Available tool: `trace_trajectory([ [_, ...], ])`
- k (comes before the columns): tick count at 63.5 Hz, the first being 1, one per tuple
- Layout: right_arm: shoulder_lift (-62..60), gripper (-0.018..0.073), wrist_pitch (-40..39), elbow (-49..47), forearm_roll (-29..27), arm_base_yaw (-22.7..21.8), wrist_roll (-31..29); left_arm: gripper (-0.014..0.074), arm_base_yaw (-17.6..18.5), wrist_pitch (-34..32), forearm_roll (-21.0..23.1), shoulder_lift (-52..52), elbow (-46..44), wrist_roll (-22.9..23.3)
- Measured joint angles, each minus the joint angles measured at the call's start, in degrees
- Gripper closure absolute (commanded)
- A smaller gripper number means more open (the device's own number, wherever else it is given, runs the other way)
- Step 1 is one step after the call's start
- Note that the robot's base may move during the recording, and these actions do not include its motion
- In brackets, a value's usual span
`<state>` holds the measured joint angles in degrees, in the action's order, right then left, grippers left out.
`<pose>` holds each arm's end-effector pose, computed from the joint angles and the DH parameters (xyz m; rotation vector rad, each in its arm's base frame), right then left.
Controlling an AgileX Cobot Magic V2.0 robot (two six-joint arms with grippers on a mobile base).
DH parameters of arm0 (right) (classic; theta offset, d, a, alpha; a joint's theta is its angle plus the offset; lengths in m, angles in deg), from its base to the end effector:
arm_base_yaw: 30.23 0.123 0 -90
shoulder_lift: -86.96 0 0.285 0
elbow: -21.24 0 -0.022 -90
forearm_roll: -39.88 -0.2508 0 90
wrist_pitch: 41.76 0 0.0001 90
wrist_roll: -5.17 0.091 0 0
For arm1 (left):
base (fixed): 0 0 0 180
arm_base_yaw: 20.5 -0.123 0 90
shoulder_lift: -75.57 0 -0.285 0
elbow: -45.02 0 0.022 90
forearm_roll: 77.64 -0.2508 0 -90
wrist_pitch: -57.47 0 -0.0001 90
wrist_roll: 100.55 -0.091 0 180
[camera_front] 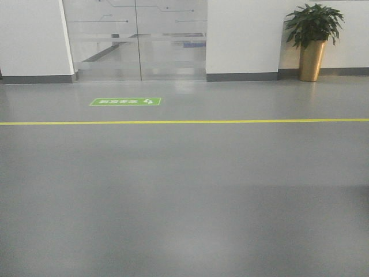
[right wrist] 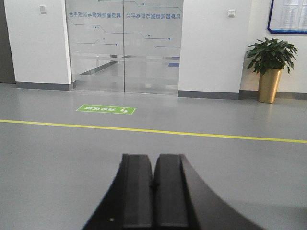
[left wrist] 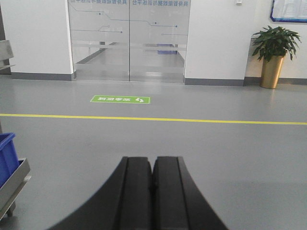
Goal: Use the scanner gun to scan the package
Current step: 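Drive the base forward along the aisle toward the red-framed table, then turn the base and approach the table edge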
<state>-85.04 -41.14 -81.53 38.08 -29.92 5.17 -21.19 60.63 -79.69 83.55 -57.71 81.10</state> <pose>0.0566 0.0003 0.2119 0.0192 1.4983 0.0299 0.0568 0.0009 0.2077 -0.0055 1.5430 0.0166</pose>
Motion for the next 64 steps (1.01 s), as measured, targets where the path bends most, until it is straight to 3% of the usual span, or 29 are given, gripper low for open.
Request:
trace_trajectory([
  [64,0.0,0.0721,0.0,0.0,0.0,0.0,0.0,0.0707,0.0,0.0,0.0,0.0,0.0,0.0],
])
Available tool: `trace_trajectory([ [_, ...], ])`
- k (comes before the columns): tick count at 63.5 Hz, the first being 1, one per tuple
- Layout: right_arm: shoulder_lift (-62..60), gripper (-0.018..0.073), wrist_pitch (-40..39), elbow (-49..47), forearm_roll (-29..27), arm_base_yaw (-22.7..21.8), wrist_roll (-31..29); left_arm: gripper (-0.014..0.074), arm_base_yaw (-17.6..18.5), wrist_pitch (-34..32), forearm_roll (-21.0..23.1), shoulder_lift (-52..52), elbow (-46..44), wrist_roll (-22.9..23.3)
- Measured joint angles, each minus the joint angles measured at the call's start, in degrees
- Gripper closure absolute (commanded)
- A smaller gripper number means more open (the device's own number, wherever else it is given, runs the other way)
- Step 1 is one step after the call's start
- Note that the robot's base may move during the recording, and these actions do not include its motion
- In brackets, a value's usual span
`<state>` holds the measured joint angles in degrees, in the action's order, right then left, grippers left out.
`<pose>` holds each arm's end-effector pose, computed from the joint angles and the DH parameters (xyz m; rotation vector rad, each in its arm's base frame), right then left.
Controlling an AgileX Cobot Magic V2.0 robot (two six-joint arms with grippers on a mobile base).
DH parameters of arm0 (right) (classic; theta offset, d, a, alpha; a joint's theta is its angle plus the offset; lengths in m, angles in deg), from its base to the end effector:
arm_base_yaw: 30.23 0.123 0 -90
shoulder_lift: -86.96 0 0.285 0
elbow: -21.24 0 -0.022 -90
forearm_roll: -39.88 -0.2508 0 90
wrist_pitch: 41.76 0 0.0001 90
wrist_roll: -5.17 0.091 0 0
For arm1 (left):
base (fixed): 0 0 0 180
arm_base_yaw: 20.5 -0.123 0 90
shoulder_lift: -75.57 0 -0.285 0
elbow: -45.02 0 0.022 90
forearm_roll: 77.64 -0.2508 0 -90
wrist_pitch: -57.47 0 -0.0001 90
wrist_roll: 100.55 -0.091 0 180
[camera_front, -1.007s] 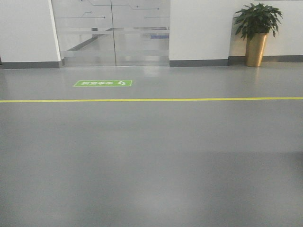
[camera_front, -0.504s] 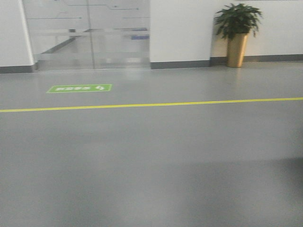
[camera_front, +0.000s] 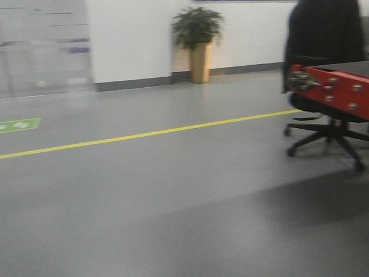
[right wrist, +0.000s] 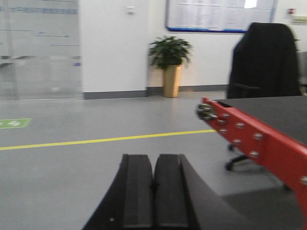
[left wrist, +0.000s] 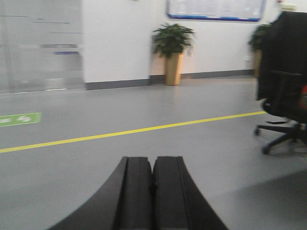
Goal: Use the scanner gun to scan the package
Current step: 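Turn the base and approach the table edge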
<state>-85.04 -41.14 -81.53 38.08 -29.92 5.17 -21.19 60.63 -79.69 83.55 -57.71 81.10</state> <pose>0.0566 0.0003 0.2119 0.0192 1.4983 0.0299 0.0568 0.0009 0.2077 -0.0055 1.5430 0.0166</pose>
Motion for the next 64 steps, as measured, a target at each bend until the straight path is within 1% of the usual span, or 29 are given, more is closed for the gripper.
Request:
trace_trajectory([
  [64,0.0,0.0721,0.0,0.0,0.0,0.0,0.0,0.0707,0.0,0.0,0.0,0.0,0.0,0.0],
])
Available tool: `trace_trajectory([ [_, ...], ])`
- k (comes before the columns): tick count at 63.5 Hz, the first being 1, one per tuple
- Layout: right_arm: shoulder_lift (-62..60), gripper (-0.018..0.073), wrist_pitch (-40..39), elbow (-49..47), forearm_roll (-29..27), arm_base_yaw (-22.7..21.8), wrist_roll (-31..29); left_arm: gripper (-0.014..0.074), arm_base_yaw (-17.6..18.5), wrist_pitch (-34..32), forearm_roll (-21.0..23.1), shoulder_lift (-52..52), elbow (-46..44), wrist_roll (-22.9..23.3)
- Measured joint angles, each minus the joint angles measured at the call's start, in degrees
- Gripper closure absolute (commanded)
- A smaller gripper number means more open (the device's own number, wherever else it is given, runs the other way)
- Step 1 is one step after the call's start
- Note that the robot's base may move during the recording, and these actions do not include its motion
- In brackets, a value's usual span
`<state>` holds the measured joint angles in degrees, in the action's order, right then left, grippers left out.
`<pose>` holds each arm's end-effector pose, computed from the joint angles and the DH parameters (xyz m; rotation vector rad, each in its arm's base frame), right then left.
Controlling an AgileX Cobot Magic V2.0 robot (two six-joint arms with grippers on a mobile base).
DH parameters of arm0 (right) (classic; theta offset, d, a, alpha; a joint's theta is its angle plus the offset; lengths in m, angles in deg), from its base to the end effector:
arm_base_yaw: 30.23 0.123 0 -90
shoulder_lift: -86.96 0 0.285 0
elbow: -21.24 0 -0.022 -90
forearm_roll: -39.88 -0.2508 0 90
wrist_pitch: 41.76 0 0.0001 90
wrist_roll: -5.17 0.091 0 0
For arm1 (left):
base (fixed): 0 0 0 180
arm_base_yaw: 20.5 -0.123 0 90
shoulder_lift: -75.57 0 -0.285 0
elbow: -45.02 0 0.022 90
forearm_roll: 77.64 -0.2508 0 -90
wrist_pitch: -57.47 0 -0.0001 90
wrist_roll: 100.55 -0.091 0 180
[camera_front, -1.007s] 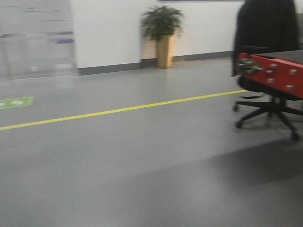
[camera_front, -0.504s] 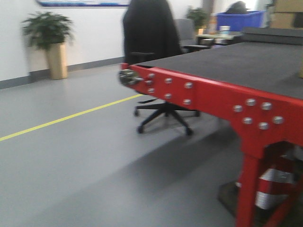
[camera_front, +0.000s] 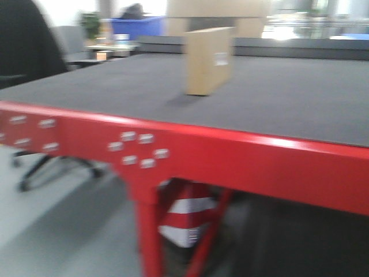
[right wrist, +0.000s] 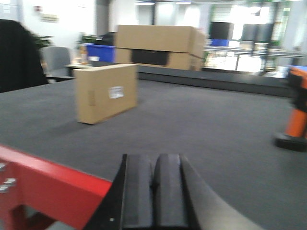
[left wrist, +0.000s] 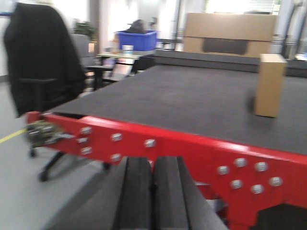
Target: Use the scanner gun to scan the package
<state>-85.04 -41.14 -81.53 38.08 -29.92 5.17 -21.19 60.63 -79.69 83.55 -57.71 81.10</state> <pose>0.0566 0.0003 0.2119 0.0192 1.4983 0.0299 0.0568 0.0009 0.2077 -0.0055 1.5430 0.0166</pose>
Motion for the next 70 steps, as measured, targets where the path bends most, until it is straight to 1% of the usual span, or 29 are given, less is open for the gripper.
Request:
trace_trajectory([
  [70,0.0,0.0721,0.0,0.0,0.0,0.0,0.0,0.0707,0.0,0.0,0.0,0.0,0.04,0.0],
])
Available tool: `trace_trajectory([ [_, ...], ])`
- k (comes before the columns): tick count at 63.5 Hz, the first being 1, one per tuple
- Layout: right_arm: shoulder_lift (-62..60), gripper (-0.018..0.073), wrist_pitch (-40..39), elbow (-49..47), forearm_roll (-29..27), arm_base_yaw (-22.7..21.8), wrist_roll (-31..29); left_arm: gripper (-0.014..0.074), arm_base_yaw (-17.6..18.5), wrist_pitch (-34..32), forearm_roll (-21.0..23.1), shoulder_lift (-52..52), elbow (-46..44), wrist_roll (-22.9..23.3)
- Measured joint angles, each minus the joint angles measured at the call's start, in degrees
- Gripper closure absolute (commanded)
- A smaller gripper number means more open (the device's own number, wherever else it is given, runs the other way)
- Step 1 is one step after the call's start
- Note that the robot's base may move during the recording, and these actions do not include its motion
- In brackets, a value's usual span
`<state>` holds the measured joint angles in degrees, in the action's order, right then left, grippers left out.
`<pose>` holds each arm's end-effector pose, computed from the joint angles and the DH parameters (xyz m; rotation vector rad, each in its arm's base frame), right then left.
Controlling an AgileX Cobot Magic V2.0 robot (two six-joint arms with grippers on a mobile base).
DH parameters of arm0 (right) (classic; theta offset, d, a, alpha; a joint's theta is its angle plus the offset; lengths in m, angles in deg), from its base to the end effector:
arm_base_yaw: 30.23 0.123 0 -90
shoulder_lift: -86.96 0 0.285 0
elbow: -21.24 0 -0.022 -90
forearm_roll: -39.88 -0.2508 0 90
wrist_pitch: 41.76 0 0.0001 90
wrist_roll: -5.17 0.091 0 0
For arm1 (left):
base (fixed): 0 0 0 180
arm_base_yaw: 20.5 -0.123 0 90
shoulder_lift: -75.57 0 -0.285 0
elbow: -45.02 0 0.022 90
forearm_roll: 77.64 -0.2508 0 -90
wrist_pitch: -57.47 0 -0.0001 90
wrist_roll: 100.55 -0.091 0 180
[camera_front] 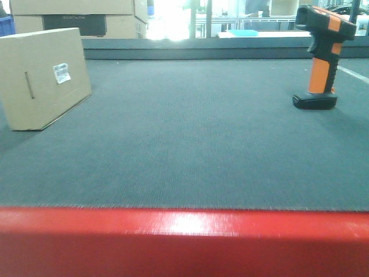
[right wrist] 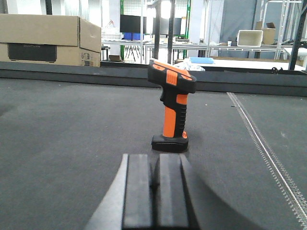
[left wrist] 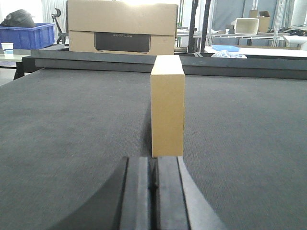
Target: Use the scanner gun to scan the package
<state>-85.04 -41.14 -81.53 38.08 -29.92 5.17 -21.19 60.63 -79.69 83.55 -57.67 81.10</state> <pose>0.0566 0.0003 0.2119 0.0192 1.4983 0.0299 0.0569 0.0009 0.2075 -0.0055 1.5437 0.0166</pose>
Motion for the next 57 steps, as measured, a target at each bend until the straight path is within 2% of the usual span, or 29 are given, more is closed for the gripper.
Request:
trace_trajectory([
  [57,0.0,0.0721,0.0,0.0,0.0,0.0,0.0,0.0707,0.0,0.0,0.0,0.0,0.0,0.0],
])
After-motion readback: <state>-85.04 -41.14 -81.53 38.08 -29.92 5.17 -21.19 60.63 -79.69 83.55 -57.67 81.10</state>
